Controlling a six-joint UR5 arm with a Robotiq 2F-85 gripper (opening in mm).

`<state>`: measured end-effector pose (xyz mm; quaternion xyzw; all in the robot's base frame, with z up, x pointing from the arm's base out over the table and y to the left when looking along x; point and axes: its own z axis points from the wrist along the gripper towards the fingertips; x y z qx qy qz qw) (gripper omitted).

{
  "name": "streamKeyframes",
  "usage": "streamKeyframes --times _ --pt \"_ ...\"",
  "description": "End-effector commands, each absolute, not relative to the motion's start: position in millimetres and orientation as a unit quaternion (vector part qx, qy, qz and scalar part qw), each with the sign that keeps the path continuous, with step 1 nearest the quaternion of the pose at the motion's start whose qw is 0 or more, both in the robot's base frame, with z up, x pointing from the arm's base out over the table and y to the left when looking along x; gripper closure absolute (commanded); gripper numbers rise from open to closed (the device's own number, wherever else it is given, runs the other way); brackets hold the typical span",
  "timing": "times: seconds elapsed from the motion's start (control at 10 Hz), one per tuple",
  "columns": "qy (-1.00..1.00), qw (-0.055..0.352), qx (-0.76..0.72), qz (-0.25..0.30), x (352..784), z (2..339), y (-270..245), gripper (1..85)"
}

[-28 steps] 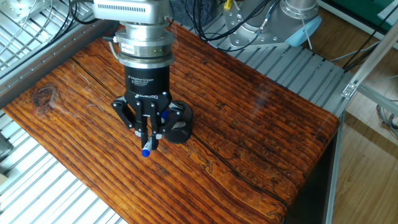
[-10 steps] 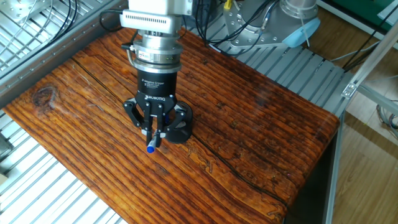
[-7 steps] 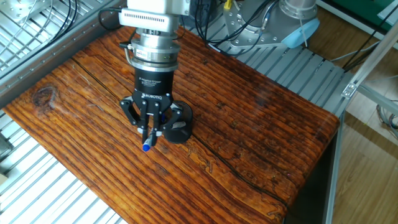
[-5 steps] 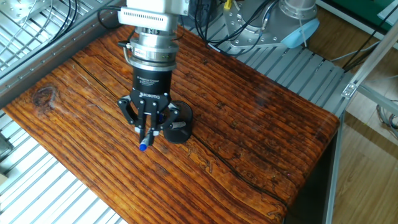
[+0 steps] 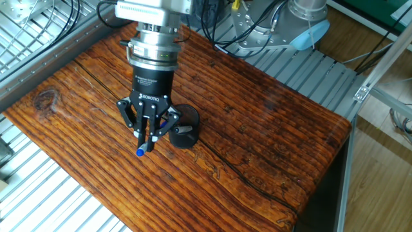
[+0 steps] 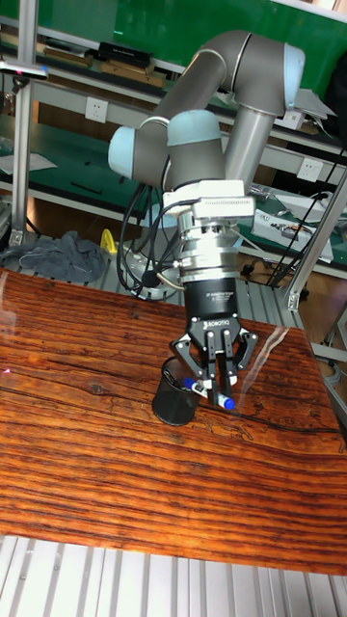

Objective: Put the pen into the pen holder

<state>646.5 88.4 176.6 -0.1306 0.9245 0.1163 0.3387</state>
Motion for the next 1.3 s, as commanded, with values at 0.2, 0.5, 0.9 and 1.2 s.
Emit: streamKeyframes --times 0.2,0.5,0.9,1.2 --pt "0.943 0.294 -0.115 0.108 631.5 145.5 87.4 84.3" --pt "0.955 0.246 -0.130 0.106 609.7 125.6 85.3 84.3" --pt "0.958 0.230 -0.133 0.112 602.8 119.0 86.8 84.3" --pt "0.964 0.215 -0.119 0.105 597.1 114.1 80.9 84.3"
